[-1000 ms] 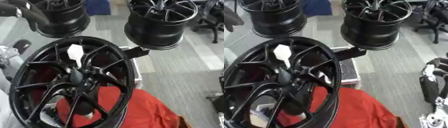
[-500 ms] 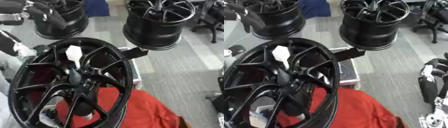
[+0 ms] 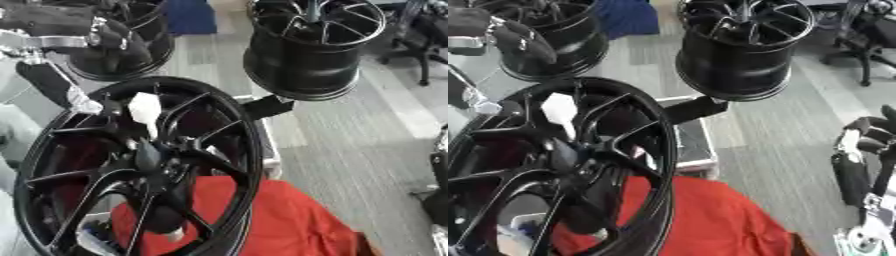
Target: Pull the pin out of the wheel hub.
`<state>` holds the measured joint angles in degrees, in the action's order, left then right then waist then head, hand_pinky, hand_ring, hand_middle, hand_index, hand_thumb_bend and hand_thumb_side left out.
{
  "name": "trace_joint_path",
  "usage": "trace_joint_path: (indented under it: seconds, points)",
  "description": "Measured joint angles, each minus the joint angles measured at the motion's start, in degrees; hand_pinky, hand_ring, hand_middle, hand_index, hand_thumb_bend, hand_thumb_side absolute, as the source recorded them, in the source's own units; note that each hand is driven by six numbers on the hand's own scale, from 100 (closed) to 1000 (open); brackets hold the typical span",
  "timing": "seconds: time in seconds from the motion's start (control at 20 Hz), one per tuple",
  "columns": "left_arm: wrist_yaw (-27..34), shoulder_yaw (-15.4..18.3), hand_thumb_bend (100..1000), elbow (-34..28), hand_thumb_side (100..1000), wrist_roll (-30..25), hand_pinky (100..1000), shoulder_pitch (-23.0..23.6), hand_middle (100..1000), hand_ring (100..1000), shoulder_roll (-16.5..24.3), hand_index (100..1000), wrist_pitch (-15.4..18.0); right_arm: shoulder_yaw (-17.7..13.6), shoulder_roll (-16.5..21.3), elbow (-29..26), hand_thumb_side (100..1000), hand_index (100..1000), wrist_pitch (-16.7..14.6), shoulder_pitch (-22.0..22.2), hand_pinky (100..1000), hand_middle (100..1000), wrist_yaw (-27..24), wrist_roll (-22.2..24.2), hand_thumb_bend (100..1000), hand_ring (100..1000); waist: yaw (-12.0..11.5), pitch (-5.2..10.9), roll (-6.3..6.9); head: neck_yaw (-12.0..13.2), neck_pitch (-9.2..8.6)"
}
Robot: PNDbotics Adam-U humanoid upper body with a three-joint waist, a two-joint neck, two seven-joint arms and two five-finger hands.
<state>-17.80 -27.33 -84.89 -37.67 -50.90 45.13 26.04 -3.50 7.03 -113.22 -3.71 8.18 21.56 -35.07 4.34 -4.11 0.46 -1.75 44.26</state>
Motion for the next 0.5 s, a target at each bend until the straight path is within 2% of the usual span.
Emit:
trace_joint_path:
  seconds: [0.25, 0.35, 0.5]
  points:
    - [-4.0, -0.8, 522, 5.5, 622, 0.1, 550, -0.9, 825, 478, -2.3, 907, 0.1, 0.0, 0.0, 0.0, 528, 836, 0.0, 0.0, 559, 653, 0.0, 0.1, 100, 655, 0.2, 0.01, 0.01, 0.0, 0.00]
    - [-5.6, -1.1, 585, 7.4, 727, 0.3, 554, -1.2, 830, 481, -3.1, 909, 0.3, 0.0, 0.0, 0.0, 528, 836, 0.0, 0.0, 559, 653, 0.0, 0.1, 100, 655, 0.2, 0.01, 0.01, -0.1, 0.00]
    - [-8.0, -1.4, 605, 9.8, 737, 0.8, 554, -1.4, 832, 481, -4.0, 907, 0.8, 0.0, 0.0, 0.0, 528, 836, 0.0, 0.1, 559, 653, 0.0, 0.2, 100, 655, 0.2, 0.01, 0.01, -0.2, 0.00]
